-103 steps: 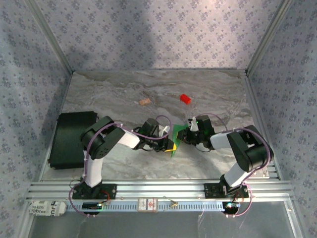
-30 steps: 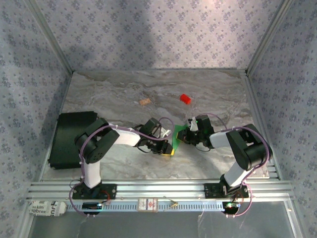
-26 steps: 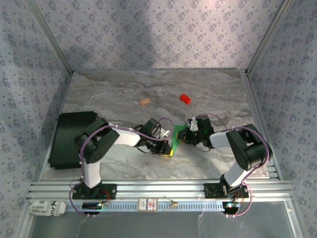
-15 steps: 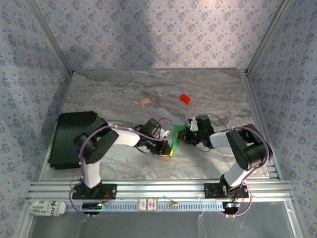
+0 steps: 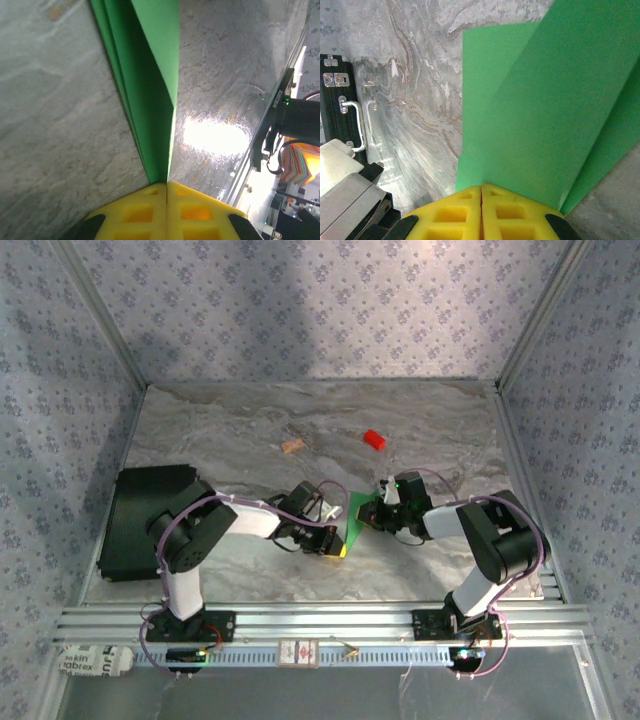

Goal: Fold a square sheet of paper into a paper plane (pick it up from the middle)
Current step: Fold the wing for the fifth time at the center of the table.

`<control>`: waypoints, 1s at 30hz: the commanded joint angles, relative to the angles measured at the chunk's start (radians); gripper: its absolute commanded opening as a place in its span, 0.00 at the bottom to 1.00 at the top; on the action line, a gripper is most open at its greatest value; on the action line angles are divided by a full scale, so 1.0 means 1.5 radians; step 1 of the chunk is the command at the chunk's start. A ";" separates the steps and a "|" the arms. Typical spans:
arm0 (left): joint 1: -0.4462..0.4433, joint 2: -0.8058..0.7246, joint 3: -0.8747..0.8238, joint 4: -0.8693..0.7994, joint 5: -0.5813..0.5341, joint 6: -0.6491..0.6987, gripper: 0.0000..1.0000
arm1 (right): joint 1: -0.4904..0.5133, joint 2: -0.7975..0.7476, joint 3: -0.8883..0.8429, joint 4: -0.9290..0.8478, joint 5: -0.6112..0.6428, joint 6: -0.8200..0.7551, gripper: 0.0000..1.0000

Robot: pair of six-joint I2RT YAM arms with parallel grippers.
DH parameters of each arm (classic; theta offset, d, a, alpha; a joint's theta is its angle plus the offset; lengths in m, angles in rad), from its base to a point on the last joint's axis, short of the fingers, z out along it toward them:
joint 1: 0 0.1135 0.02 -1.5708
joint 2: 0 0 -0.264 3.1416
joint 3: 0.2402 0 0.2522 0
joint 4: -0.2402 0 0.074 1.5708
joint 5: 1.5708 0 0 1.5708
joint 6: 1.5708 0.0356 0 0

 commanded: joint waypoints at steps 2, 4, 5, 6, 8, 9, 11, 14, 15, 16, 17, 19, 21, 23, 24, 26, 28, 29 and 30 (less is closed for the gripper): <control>-0.007 0.003 -0.030 -0.079 0.011 0.004 0.00 | -0.006 0.014 -0.023 -0.080 0.082 0.002 0.09; -0.007 -0.001 -0.032 -0.077 0.013 0.004 0.00 | -0.006 0.014 -0.023 -0.081 0.082 0.002 0.09; -0.007 -0.005 -0.033 -0.076 0.013 0.004 0.04 | -0.006 0.015 -0.023 -0.081 0.082 0.002 0.09; -0.007 -0.011 -0.035 -0.076 0.009 0.004 0.05 | -0.006 0.015 -0.023 -0.081 0.083 0.001 0.09; -0.007 -0.022 -0.038 -0.076 0.004 0.004 0.06 | -0.007 0.014 -0.023 -0.081 0.083 0.002 0.09; -0.007 -0.030 -0.040 -0.076 0.000 0.003 0.06 | -0.006 0.014 -0.023 -0.081 0.083 0.003 0.09; -0.008 -0.043 -0.042 -0.076 -0.007 0.000 0.09 | -0.006 0.015 -0.022 -0.081 0.083 0.003 0.09; -0.007 -0.068 -0.041 -0.069 -0.013 -0.007 0.09 | -0.006 0.014 -0.023 -0.081 0.084 0.005 0.09; -0.006 -0.077 -0.042 -0.061 -0.014 -0.013 0.10 | -0.005 0.014 -0.023 -0.081 0.085 0.005 0.09; -0.006 -0.083 -0.042 -0.053 -0.013 -0.019 0.10 | -0.006 0.013 -0.022 -0.081 0.084 0.005 0.09; -0.006 -0.092 -0.043 -0.042 -0.013 -0.028 0.10 | -0.007 0.014 -0.022 -0.082 0.084 0.005 0.09; -0.006 -0.106 -0.047 -0.018 -0.017 -0.047 0.10 | -0.006 0.014 -0.022 -0.082 0.084 0.004 0.09; -0.006 -0.117 -0.048 0.007 -0.024 -0.066 0.08 | -0.006 0.014 -0.023 -0.082 0.084 0.004 0.09; -0.006 -0.121 -0.043 0.025 -0.025 -0.081 0.07 | -0.006 0.015 -0.022 -0.082 0.084 0.004 0.09; -0.006 -0.120 -0.035 0.028 -0.024 -0.085 0.06 | -0.006 0.016 -0.022 -0.083 0.084 0.004 0.09; -0.007 -0.120 -0.022 0.030 -0.024 -0.090 0.05 | -0.006 0.016 -0.021 -0.083 0.085 0.004 0.09; -0.006 -0.123 -0.010 0.021 -0.027 -0.087 0.05 | -0.007 0.015 -0.021 -0.084 0.085 0.004 0.09; -0.006 -0.125 -0.006 0.010 -0.033 -0.082 0.05 | -0.007 0.014 -0.021 -0.084 0.085 0.004 0.09; -0.006 -0.130 -0.005 -0.003 -0.042 -0.077 0.04 | -0.007 0.014 -0.021 -0.084 0.085 0.005 0.09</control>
